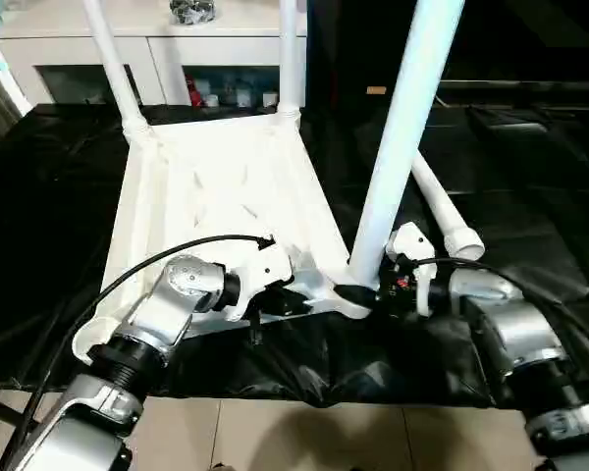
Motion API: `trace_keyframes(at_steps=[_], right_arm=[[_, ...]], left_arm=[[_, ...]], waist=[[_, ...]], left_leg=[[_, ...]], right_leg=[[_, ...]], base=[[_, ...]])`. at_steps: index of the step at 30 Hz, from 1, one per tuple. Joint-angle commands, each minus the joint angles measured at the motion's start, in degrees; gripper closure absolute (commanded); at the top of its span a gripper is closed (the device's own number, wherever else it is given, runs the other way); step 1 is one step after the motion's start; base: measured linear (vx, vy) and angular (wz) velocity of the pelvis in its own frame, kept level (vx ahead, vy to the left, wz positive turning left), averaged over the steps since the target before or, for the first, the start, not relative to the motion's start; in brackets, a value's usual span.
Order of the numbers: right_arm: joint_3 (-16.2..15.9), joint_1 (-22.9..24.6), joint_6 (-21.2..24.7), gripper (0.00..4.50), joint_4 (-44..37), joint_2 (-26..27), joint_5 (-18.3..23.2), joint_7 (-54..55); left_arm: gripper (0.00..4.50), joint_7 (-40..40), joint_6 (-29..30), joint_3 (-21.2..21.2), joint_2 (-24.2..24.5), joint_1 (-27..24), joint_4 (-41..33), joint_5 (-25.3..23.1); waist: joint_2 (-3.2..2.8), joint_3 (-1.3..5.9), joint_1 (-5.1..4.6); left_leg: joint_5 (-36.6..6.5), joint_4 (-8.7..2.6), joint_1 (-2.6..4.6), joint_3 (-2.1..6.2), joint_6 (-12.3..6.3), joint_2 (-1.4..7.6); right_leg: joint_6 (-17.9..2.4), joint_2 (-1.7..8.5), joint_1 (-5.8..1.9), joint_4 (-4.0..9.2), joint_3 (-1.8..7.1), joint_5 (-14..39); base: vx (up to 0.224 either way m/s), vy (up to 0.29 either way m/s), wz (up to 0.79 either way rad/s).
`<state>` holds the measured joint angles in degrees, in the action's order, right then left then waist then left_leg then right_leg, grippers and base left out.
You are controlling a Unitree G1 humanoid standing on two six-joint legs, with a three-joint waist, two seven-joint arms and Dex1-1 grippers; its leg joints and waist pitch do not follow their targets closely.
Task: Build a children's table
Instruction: Rotate leg to tighten
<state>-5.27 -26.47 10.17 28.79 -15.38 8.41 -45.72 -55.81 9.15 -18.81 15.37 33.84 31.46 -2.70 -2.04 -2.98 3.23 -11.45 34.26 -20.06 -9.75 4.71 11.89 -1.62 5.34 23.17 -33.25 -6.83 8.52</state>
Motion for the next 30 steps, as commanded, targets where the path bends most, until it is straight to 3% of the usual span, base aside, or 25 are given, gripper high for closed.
trace_keyframes(at_steps=[1,2,3,4,6,8,11,12,14,17,19,22,30], right_arm=[[0.16,0.15,0.31,1.80,3.39,2.03,-0.99,5.69],[1.53,-0.45,-0.22,1.80,6.19,4.72,-1.39,11.72],[2.50,-1.01,-0.39,1.80,7.80,6.55,-1.24,15.35],[3.15,-1.60,-0.43,1.80,8.99,7.95,-1.07,17.92],[5.61,-5.49,-0.78,1.80,15.07,13.62,-0.61,28.54],[5.92,-6.41,-1.22,1.80,16.23,14.77,-0.18,28.88],[5.31,-7.84,-3.69,1.80,17.48,16.13,-0.72,27.73],[5.79,-8.40,-4.38,1.24,17.85,16.44,-0.43,26.60],[6.11,-8.53,-4.41,1.24,17.92,16.51,-0.18,26.25],[6.24,-9.02,-4.69,0.91,17.83,14.78,-0.22,22.24],[6.08,-8.87,-4.45,0.74,17.13,13.93,0.12,20.65],[2.83,-6.58,-3.21,0.46,11.85,8.89,-0.40,11.87],[-2.37,-0.87,-1.79,0.39,1.25,-1.22,-0.67,-6.71]], left_arm=[[4.50,5.83,1.44,1.39,-2.10,2.08,0.98,-0.85],[4.50,10.46,3.18,2.39,-4.31,3.41,2.65,-1.23],[4.50,13.13,3.88,2.96,-5.74,4.17,3.59,-1.33],[4.50,14.99,4.46,3.39,-6.90,4.72,4.21,-1.27],[4.50,20.68,5.14,4.52,-11.47,6.68,6.23,-0.82],[4.50,20.90,4.39,4.28,-12.19,6.96,6.52,-0.89],[4.50,19.50,2.03,3.59,-12.77,7.02,6.45,-0.98],[4.50,18.13,0.64,3.22,-12.36,6.86,6.07,-1.11],[4.50,17.68,0.20,3.09,-12.15,6.79,5.93,-1.20],[4.50,13.18,-2.51,1.88,-9.27,5.69,5.02,-1.36],[4.50,11.58,-2.50,1.74,-8.45,5.11,4.33,-0.82],[4.50,5.24,-3.83,0.75,-5.31,2.80,1.54,0.41],[4.50,-4.02,-4.81,-0.87,-0.92,0.84,-0.47,1.26]], waist=[[0.63,4.00,-0.23],[0.73,3.92,-0.20],[0.54,3.67,-0.65],[0.58,3.86,-0.83],[0.48,3.86,-1.48],[0.55,4.03,-1.80],[0.58,4.24,-1.70],[0.66,4.38,-1.52],[0.55,4.49,-1.50],[0.42,4.53,-1.59],[0.19,4.50,-1.60],[-0.07,4.46,-1.25],[-0.11,4.27,0.06]], left_leg=[[-9.67,-3.78,-0.10,-0.12,-2.74,0.75],[-10.11,-3.82,0.04,-0.01,-2.38,0.67],[-10.91,-3.80,0.05,-0.13,-2.02,0.56],[-12.03,-3.79,0.26,0.10,-1.74,0.46],[-11.71,-3.80,-0.17,0.21,-1.71,0.34],[-11.98,-3.71,-0.29,0.31,-1.99,0.14],[-10.71,-3.61,-0.38,0.14,-3.80,0.27],[-9.48,-3.56,-0.57,0.12,-4.34,0.36],[-7.89,-3.54,-0.69,0.12,-5.01,0.44],[-7.73,-3.58,-0.82,0.16,-5.79,0.55],[-8.18,-3.59,-0.42,0.04,-5.63,0.73],[-8.54,-3.66,-0.32,0.03,-5.64,0.97],[-9.87,-3.76,-0.11,-0.12,-5.17,1.11]], right_leg=[[-8.41,3.02,-3.33,4.18,2.70,21.74],[-7.43,3.04,-3.43,4.58,2.49,23.81],[-6.84,2.98,-3.07,4.98,2.42,25.73],[-6.26,2.97,-3.18,5.16,2.16,27.03],[-6.20,2.96,-3.26,5.17,2.12,26.67],[-5.77,2.92,-3.45,5.31,1.84,26.95],[-6.96,2.94,-3.38,4.93,2.20,23.14],[-7.71,3.01,-3.52,4.54,2.28,20.90],[-8.97,2.92,-3.65,4.07,2.39,17.60],[-10.64,2.93,-3.85,3.65,2.47,14.69],[-11.69,2.94,-3.65,3.57,2.62,13.81],[-12.14,2.95,-3.68,3.41,2.72,12.99],[-11.25,2.86,-3.69,3.53,2.81,14.85]], base=[[0.000,0.000,0.00],[0.000,0.000,0.00],[0.000,0.000,0.00],[0.000,0.000,0.00],[0.000,0.000,0.00],[0.000,0.000,0.00],[0.000,0.000,0.00],[0.000,0.000,0.00],[0.000,0.000,0.00],[0.000,0.000,0.00],[0.000,0.000,0.00],[0.000,0.000,0.00],[0.000,0.000,0.00]])
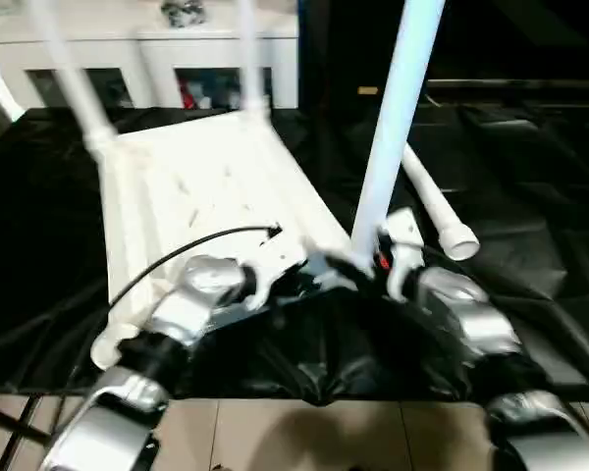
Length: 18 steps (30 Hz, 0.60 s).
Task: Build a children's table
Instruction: Rotate leg to tighten
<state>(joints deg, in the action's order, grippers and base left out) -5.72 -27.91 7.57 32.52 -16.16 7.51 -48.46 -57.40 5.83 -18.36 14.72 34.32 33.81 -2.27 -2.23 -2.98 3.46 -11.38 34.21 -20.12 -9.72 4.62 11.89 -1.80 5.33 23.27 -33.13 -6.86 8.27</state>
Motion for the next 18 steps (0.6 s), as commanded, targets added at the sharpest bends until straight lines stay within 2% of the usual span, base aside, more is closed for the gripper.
trace_keyframes(at_steps=[1,2,3,5,7,8,10,12,13,17,18], right_arm=[[-3.32,1.43,1.56,0.39,-4.41,-2.65,0.45,-7.41],[-4.27,1.95,2.16,0.39,-5.68,-4.08,0.66,-9.55],[-4.61,2.14,2.44,0.39,-6.18,-4.59,0.77,-10.30],[-5.20,2.32,3.16,0.39,-7.23,-5.43,0.88,-11.48],[-5.44,2.18,3.55,0.39,-7.55,-5.76,0.61,-12.27],[-5.54,2.08,3.75,0.65,-7.59,-5.85,0.37,-12.62],[-5.64,1.97,4.03,0.65,-7.80,-5.88,0.24,-12.93],[-5.76,1.93,4.22,0.90,-7.92,-5.90,0.33,-13.13],[-6.05,1.94,4.54,1.02,-8.24,-6.11,0.42,-13.39],[-6.81,1.92,4.58,1.21,-8.19,-6.49,-0.54,-13.68],[-6.78,1.91,4.54,1.45,-8.12,-6.42,-0.64,-13.58]], left_arm=[[4.50,-4.98,-1.27,-1.98,0.82,-0.01,-3.48,1.07],[4.50,-6.85,-1.10,-2.50,1.63,-0.34,-4.02,1.21],[4.50,-7.60,-1.03,-2.72,1.97,-0.48,-4.27,1.27],[4.50,-9.22,-1.37,-3.24,2.84,-0.83,-4.76,1.18],[4.50,-10.82,-1.06,-3.56,3.42,-1.01,-5.17,1.37],[4.50,-11.72,-0.68,-3.69,3.72,-1.13,-5.53,1.50],[4.50,-12.21,-0.63,-3.75,3.98,-1.25,-5.86,1.63],[4.50,-12.28,-0.52,-3.75,4.07,-1.31,-5.97,1.70],[4.50,-12.38,-0.41,-3.79,4.26,-1.38,-6.16,1.69],[4.50,-12.71,0.23,-3.84,4.63,-1.72,-6.64,1.47],[4.50,-12.53,0.22,-3.74,4.62,-1.82,-6.62,1.34]], waist=[[0.16,4.27,0.15],[0.14,4.29,0.26],[0.21,4.23,0.29],[0.05,4.25,0.26],[0.17,4.22,0.25],[0.34,4.22,0.23],[0.25,4.20,0.18],[0.44,4.22,0.16],[0.35,4.26,0.20],[0.38,4.30,0.27],[0.42,4.28,0.22]], left_leg=[[-10.01,-3.71,0.06,-0.16,-5.06,1.16],[-9.92,-3.72,0.09,-0.17,-5.24,1.25],[-9.84,-3.74,-0.17,-0.15,-5.37,1.30],[-9.87,-3.73,-0.14,-0.12,-5.21,1.21],[-10.35,-3.75,-0.11,-0.12,-4.63,1.17],[-10.25,-3.80,-0.09,-0.13,-4.58,1.19],[-10.17,-3.81,-0.07,-0.07,-4.25,1.21],[-10.13,-3.79,-0.07,-0.12,-4.12,1.15],[-9.81,-3.78,-0.12,-0.08,-4.13,1.15],[-8.98,-3.72,-0.17,-0.11,-4.42,1.21],[-8.98,-3.73,-0.20,-0.11,-4.46,1.17]], right_leg=[[-10.75,2.81,-3.78,3.49,2.85,15.11],[-10.97,2.83,-3.80,3.34,2.92,14.60],[-11.24,2.85,-3.84,3.22,2.91,14.03],[-11.20,2.88,-3.74,3.32,2.86,14.66],[-10.82,2.95,-3.69,3.50,2.86,16.24],[-10.75,2.93,-3.69,3.57,2.86,16.43],[-10.60,2.90,-3.59,3.50,2.87,16.54],[-10.56,2.91,-3.62,3.53,2.89,16.58],[-10.61,2.92,-3.69,3.43,2.89,16.29],[-10.84,2.95,-3.68,3.28,2.93,15.29],[-10.74,2.91,-3.68,3.31,2.93,15.45]], base=[[0.000,0.000,0.00],[0.000,0.000,0.00],[0.000,0.000,0.00],[0.000,0.000,0.00],[0.000,0.000,0.00],[0.000,0.000,0.00],[0.000,0.000,0.00],[0.000,0.000,0.00],[0.000,0.000,0.00],[0.000,0.000,0.00],[0.000,0.000,0.00]])
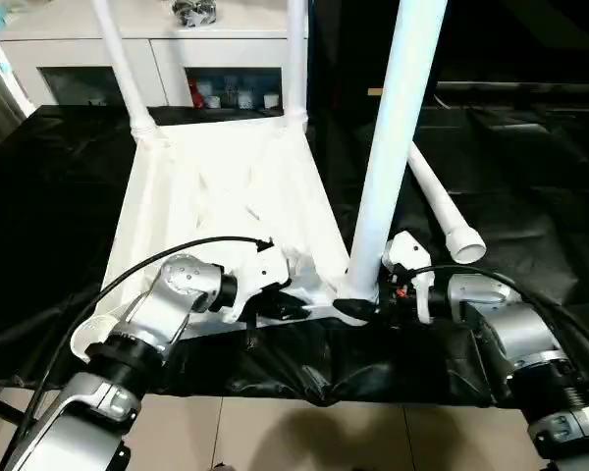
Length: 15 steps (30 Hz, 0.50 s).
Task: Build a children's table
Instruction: Rotate leg to tighten
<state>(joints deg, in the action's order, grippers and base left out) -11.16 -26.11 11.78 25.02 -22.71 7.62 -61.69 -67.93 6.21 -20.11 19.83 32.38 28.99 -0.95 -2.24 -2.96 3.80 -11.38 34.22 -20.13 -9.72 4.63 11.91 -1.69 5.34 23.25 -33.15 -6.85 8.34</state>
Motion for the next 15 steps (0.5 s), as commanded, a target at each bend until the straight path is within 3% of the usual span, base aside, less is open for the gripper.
trace_keyframes(at_steps=[1,10,12,15], right_arm=[[-1.32,0.12,0.29,1.52,-0.62,0.15,-0.78,-0.26],[-1.24,0.76,0.38,1.73,-0.82,0.56,-0.92,0.93],[1.14,0.90,-0.81,1.73,1.53,4.42,-2.26,10.39],[4.17,-0.07,-0.69,1.74,5.61,9.47,-3.16,22.19]], left_arm=[[4.50,-1.96,-0.17,-1.95,-0.50,0.08,-1.83,-0.05],[4.50,-0.65,-0.05,-1.32,-1.05,0.31,-1.47,0.01],[4.50,4.74,0.94,0.45,-3.73,1.60,0.12,-0.12],[4.50,13.04,3.18,1.78,-7.36,3.87,2.96,-1.73]], waist=[[0.43,4.24,-0.11],[0.43,4.22,-0.18],[0.49,4.04,-0.30],[0.65,3.90,-0.86]], left_leg=[[-9.03,-3.74,-0.22,-0.11,-4.43,1.12],[-9.43,-3.78,-0.15,-0.10,-4.13,1.12],[-9.57,-3.85,-0.11,-0.13,-3.80,1.16],[-10.76,-3.93,0.09,-0.05,-2.28,0.77]], right_leg=[[-10.74,2.91,-3.69,3.38,2.89,15.66],[-10.47,2.86,-3.66,3.48,2.90,16.23],[-10.27,2.95,-3.45,3.61,2.95,17.11],[-8.25,2.96,-3.35,4.35,2.63,22.61]], base=[[0.000,0.000,0.00],[0.000,0.000,0.00],[0.000,0.000,0.00],[0.000,0.000,0.00]])
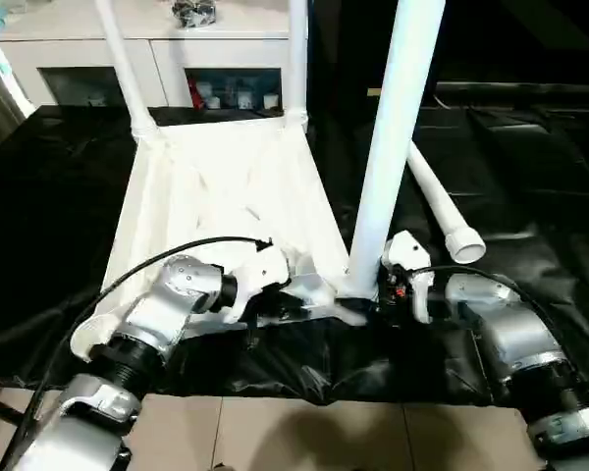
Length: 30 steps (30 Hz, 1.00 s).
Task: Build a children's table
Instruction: Rotate leg to tighten
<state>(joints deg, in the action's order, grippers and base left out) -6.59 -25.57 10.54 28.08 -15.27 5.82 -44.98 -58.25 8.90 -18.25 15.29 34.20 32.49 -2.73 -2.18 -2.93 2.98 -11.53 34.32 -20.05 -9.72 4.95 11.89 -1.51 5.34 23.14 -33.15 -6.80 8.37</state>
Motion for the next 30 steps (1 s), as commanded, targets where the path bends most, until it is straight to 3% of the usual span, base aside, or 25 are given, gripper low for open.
trace_keyframes(at_steps=[1,4,5,6,7,9,10,12,14,17,20,21,22,24,27,30], right_arm=[[1.39,-1.18,0.11,1.74,4.50,5.13,-0.65,10.46],[3.68,-2.94,-0.01,1.75,7.97,9.62,0.05,18.56],[4.29,-3.62,-0.11,1.75,9.24,11.06,0.08,21.44],[5.04,-5.01,-0.80,1.75,11.58,13.25,0.04,25.80],[5.30,-5.82,-1.17,1.75,12.68,14.18,0.35,26.76],[5.37,-6.89,-2.04,1.75,13.71,15.36,1.15,25.89],[5.37,-6.89,-2.04,1.40,13.71,15.36,1.15,25.89],[6.11,-7.65,-2.92,1.19,13.98,16.12,0.73,24.83],[6.18,-7.75,-2.78,1.02,13.84,15.95,0.62,24.05],[5.08,-7.77,-3.13,0.79,12.46,12.81,0.39,18.63],[3.96,-7.25,-2.94,0.50,10.60,10.18,0.36,14.84],[1.56,-5.79,-1.46,0.41,7.17,5.98,-0.18,8.01],[0.96,-5.42,-1.04,0.28,6.35,5.00,-0.32,6.42],[-0.82,-4.29,-0.78,0.09,4.22,2.61,-0.82,1.96],[-3.49,-1.54,-1.16,0.09,-0.82,-3.28,-0.89,-7.90],[-4.08,-0.87,-0.85,0.09,-2.28,-5.47,-0.16,-12.05]], left_arm=[[4.50,8.02,2.54,0.56,-5.09,3.57,1.32,-0.78],[4.50,14.29,4.56,1.43,-8.38,5.29,3.48,-1.53],[4.50,16.45,5.02,1.81,-9.51,5.82,4.21,-1.69],[4.50,18.40,5.70,2.15,-11.13,6.37,4.84,-1.56],[4.50,18.67,5.55,1.99,-11.73,6.49,4.86,-1.58],[4.50,18.27,4.80,1.47,-12.34,6.40,4.57,-1.66],[4.50,18.27,4.80,1.47,-12.34,6.40,4.57,-1.66],[4.50,16.98,3.51,0.91,-12.52,6.01,4.26,-2.15],[4.50,16.02,3.01,0.54,-12.17,5.63,3.74,-2.22],[4.50,10.81,0.55,-0.82,-9.74,3.63,0.77,-1.11],[4.50,7.93,0.27,-1.11,-8.22,2.45,-1.01,-0.19],[4.50,4.48,-0.77,-1.14,-6.36,1.28,-2.65,0.70],[4.50,3.68,-0.87,-1.14,-5.96,1.03,-3.01,0.93],[4.50,2.13,-1.18,-1.16,-5.03,0.62,-3.53,1.11],[4.50,-2.08,-2.38,-1.71,-2.31,0.03,-3.82,1.29],[4.50,-5.23,-2.44,-2.23,-0.71,-0.52,-4.70,1.59]], waist=[[0.73,3.79,-0.44],[0.66,3.79,-1.06],[0.64,3.92,-1.29],[0.63,4.02,-1.47],[0.26,4.06,-1.61],[0.38,4.17,-1.66],[0.38,4.35,-1.65],[0.62,4.47,-1.64],[0.55,4.36,-1.69],[0.71,4.25,-1.90],[0.40,4.24,-1.83],[0.36,4.19,-1.74],[0.40,4.21,-1.36],[0.43,4.18,-1.02],[0.49,4.06,-0.51],[0.48,4.09,0.00]], left_leg=[[-11.03,-3.94,-0.11,-0.07,-2.28,0.60],[-12.01,-3.89,-0.01,0.02,-2.09,0.39],[-11.18,-3.88,-0.28,0.12,-2.43,0.40],[-10.38,-3.82,-0.38,0.16,-2.53,0.29],[-10.38,-3.82,-0.34,0.17,-2.69,0.36],[-10.18,-3.74,-0.49,0.11,-3.60,0.31],[-9.13,-3.69,-0.66,0.13,-4.26,0.39],[-7.55,-3.65,-0.80,0.12,-5.06,0.52],[-7.69,-3.68,-0.73,0.07,-5.55,0.54],[-8.91,-3.75,-0.84,0.07,-5.95,0.59],[-8.80,-3.73,-0.52,0.03,-6.21,0.90],[-9.08,-3.75,-0.48,-0.05,-6.15,0.92],[-9.24,-3.73,-0.47,0.01,-6.34,0.90],[-9.27,-3.70,-0.46,-0.09,-6.67,1.04],[-9.80,-3.79,-0.35,-0.16,-6.21,0.95],[-9.76,-3.78,-0.31,-0.19,-6.10,1.19]], right_leg=[[-7.50,2.92,-3.26,4.59,2.47,24.62],[-6.31,2.93,-3.13,5.11,2.29,27.06],[-6.35,2.99,-3.24,5.04,2.30,26.24],[-6.62,2.92,-3.27,4.91,2.22,25.20],[-7.01,2.93,-3.19,4.93,2.21,24.23],[-7.56,2.90,-3.38,4.74,2.27,22.38],[-8.35,2.89,-3.56,4.35,2.34,19.74],[-9.84,2.86,-3.69,3.84,2.45,16.00],[-10.72,2.89,-3.71,3.77,2.44,15.47],[-10.78,3.01,-3.89,3.84,2.47,16.93],[-11.71,2.98,-3.62,3.69,2.60,15.94],[-11.76,2.94,-3.53,3.67,2.70,15.68],[-11.44,2.80,-3.83,3.62,2.62,15.15],[-11.44,2.87,-3.66,3.59,2.79,14.68],[-10.67,2.87,-3.65,3.81,2.76,16.88],[-10.81,2.88,-3.49,3.61,2.90,16.55]], base=[[0.000,0.000,0.00],[0.000,0.000,0.00],[0.000,0.000,0.00],[0.000,0.000,0.00],[0.000,0.000,0.00],[0.000,0.000,0.00],[0.000,0.000,0.00],[0.000,0.000,0.00],[0.000,0.000,0.00],[0.000,0.000,0.00],[0.000,0.000,0.00],[0.000,0.000,0.00],[0.000,0.000,0.00],[0.000,0.000,0.00],[0.000,0.000,0.00],[0.000,0.000,0.00]])
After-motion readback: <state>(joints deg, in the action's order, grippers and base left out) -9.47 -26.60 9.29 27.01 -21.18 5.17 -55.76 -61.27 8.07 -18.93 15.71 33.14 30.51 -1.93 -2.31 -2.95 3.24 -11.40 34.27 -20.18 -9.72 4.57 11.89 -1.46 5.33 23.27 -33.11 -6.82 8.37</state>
